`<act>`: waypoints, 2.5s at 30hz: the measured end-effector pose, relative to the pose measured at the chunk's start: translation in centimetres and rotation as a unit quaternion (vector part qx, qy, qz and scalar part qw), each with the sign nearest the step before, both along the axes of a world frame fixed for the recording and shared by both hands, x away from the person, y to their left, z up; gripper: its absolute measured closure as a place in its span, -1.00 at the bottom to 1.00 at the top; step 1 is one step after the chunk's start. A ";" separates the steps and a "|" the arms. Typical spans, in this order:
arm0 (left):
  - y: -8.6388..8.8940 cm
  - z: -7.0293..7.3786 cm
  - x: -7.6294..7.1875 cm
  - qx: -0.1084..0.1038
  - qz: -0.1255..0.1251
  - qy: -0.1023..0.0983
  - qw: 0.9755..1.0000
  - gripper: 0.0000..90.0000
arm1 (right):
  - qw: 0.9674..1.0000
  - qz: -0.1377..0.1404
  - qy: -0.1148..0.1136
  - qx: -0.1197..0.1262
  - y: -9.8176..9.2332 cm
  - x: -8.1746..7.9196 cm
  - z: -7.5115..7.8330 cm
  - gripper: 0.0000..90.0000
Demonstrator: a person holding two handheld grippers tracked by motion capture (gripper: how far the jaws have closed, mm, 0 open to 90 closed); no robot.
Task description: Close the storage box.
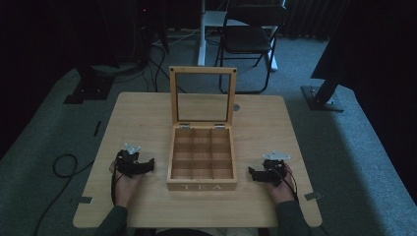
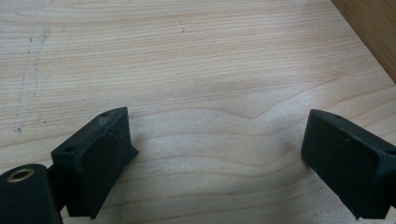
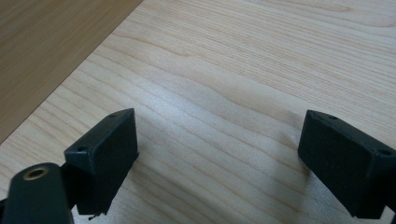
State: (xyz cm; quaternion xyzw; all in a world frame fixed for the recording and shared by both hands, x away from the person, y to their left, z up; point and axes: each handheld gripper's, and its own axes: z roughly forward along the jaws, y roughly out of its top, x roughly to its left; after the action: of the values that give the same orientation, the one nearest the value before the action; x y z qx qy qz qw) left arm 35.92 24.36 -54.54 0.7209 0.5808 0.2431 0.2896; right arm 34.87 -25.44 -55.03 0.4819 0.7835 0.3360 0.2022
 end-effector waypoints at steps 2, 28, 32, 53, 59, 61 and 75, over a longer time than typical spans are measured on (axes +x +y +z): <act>0.0 0.0 0.0 0.000 0.000 0.000 1.000 -0.80 | 1.000 0.000 0.000 0.000 0.0 0.0 0.0 -0.74; 0.6 1.1 0.2 -0.001 0.000 0.005 1.000 -0.41 | 1.000 -0.007 0.000 0.000 0.1 -0.2 0.0 -0.74; 0.5 2.3 0.6 -0.008 -0.008 -0.003 1.000 -0.39 | 1.000 -0.007 0.000 0.000 0.1 -0.2 0.0 -0.74; 0.7 8.6 2.7 -0.043 -0.038 -0.062 0.996 -0.40 | 1.000 -0.008 0.000 0.000 0.1 -0.2 0.0 -0.74; 0.3 10.2 3.3 -0.046 -0.052 -0.081 0.994 -0.40 | 1.000 -0.008 0.000 0.000 0.1 -0.2 0.0 -0.74; 0.1 10.7 3.5 -0.046 -0.054 -0.085 0.994 -0.40 | 1.000 -0.008 0.000 0.000 0.1 -0.2 0.0 -0.74; -0.9 13.9 5.5 -0.039 -0.063 -0.103 0.992 -0.39 | 1.000 -0.008 0.000 0.000 0.1 -0.2 0.0 -0.74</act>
State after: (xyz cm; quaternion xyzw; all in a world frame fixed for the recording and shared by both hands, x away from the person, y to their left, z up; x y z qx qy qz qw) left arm 41.38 23.41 -40.61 0.7152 0.5102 0.2745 0.3910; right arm 34.64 -25.35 -55.03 0.4884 0.7796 0.3344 0.2048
